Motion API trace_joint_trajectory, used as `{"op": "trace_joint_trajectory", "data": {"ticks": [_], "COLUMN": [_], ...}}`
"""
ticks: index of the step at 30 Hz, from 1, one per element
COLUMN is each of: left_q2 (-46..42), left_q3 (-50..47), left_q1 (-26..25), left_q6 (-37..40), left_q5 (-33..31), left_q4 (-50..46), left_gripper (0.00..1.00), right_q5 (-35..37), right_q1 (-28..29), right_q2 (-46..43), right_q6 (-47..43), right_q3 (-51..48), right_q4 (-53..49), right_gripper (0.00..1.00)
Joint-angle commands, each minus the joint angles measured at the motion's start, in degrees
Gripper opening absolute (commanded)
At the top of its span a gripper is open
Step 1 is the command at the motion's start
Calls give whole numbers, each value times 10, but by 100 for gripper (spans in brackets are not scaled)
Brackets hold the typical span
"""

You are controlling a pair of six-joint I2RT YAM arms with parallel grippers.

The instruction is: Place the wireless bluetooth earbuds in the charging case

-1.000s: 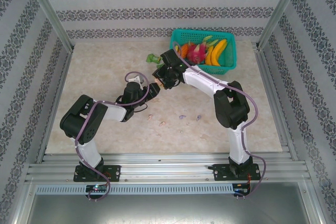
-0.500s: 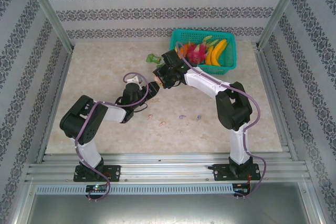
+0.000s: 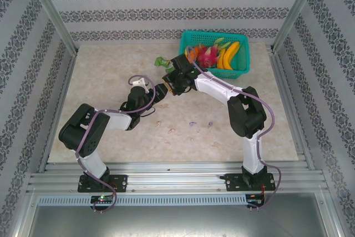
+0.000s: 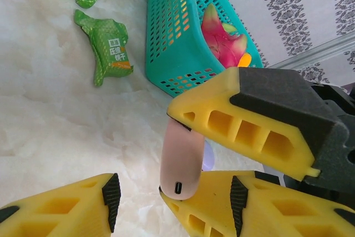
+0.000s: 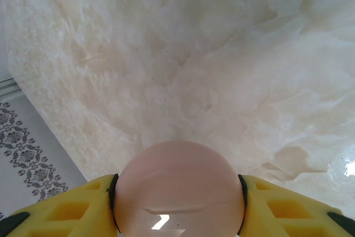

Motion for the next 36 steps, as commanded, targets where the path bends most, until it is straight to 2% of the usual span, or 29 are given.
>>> {"op": "trace_joint_trajectory", "data": {"ticks": [1, 16, 20, 30, 36], "left_q2": [21, 63, 66, 69, 65], "left_q3": [18, 62, 68, 75, 76], "left_q1": [-8, -8, -8, -8, -8], "left_q6": [10, 9, 10, 11, 10], "left_q5": [4, 11, 9, 6, 7], "left_q4": [18, 15, 12, 7, 3], "left_gripper": [56, 52, 47, 28, 20], "right_q5": [-5, -13, -13, -12, -12], "right_q1": [2, 12, 11, 11, 12], "right_q2": [-16, -21, -24, -25, -26], "right_q6": [2, 0, 0, 0, 0], "right_q3": [-5, -9, -14, -22, -23], "right_q4": [-1, 6, 7, 8, 12], "right_gripper": [47, 47, 47, 47, 47]}}
